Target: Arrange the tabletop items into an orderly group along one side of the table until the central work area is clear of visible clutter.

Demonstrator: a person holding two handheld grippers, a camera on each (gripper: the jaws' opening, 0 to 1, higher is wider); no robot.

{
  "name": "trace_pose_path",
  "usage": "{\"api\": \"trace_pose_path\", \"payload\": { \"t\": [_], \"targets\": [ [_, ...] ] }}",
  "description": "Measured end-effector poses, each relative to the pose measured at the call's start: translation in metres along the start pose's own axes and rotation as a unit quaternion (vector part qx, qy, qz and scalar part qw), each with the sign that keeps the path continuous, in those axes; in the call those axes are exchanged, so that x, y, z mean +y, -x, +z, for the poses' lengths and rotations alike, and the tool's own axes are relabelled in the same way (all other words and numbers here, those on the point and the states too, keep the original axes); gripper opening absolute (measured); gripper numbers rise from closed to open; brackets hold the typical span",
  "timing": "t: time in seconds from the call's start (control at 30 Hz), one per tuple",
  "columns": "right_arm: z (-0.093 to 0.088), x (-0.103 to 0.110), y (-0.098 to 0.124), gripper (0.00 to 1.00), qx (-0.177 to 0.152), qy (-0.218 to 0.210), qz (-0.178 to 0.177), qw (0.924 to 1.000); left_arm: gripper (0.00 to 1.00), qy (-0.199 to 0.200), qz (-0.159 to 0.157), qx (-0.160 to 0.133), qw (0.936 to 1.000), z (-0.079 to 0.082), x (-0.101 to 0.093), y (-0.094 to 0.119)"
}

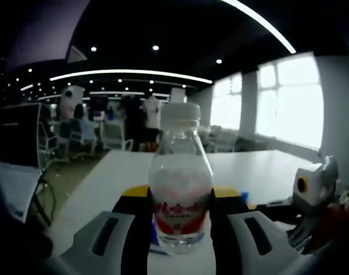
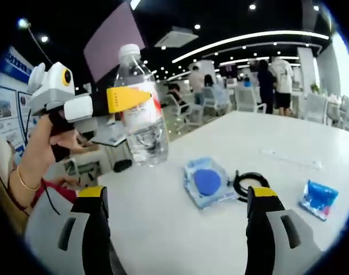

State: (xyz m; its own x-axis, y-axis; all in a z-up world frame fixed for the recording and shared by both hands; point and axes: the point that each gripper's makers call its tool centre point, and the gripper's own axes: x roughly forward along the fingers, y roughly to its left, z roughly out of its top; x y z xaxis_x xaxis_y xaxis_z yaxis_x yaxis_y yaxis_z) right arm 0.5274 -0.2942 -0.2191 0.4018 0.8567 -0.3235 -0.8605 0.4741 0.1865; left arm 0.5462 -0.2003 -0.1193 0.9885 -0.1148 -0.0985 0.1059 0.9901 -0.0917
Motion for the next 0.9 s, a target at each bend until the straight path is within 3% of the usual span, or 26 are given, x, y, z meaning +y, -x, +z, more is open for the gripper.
{"api": "trace_pose_path", "payload": {
  "t": [0.17,0.43,0.9],
  "targets": [
    [0.002,0.0,0.006,1.0,-0.009,-0.012,0.005,0.9999,0.35,-0.006,0.013,-0.006,0.9999,0.006,0.019,-0.006],
    [-0.01,-0.008,0.016,1.0,0.006,-0.013,-0.014,0.9998,0.35,-0.004,0.025,-0.004,0.9997,0.007,0.048,-0.018],
    [-0.035,-0.034,0.015,0.99,0.031,-0.043,-0.038,0.9979,0.35,-0.019,0.03,0.03,0.9989,-0.027,0.1,-0.064]
  ]
}}
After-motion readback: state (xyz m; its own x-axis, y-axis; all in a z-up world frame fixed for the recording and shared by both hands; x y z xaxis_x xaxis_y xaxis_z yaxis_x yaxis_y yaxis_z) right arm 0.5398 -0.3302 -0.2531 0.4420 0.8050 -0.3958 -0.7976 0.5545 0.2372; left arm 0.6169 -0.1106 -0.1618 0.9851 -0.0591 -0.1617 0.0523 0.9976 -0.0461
